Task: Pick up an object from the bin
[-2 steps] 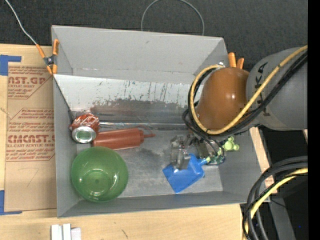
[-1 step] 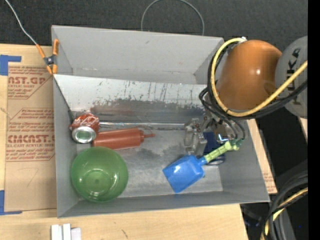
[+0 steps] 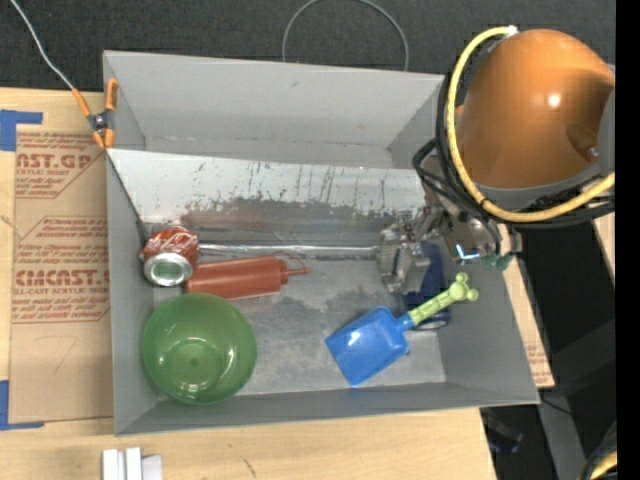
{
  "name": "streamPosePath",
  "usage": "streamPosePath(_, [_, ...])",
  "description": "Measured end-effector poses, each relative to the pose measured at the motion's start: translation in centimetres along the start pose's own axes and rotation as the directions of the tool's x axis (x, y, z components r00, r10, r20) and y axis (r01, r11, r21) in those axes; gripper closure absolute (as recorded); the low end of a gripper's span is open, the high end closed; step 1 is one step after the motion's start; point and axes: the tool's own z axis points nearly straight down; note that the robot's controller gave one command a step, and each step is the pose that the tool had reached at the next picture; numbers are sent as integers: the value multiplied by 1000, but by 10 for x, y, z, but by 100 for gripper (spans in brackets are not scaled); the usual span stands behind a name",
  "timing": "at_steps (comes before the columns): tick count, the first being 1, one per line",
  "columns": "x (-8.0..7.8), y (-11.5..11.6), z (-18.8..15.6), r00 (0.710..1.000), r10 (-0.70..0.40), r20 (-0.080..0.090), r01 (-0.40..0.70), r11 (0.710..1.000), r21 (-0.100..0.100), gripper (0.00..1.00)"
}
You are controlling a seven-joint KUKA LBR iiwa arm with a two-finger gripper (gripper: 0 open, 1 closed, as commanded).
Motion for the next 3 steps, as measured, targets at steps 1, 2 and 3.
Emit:
streamPosePath(1, [12,32,111,979,-205,-5,205,979,-1,0])
streamPosePath(2, [12,32,111,979,-205,-5,205,979,-1,0])
streamPosePath(3, [2,-28,205,946,-324,-1,324,946,1,0])
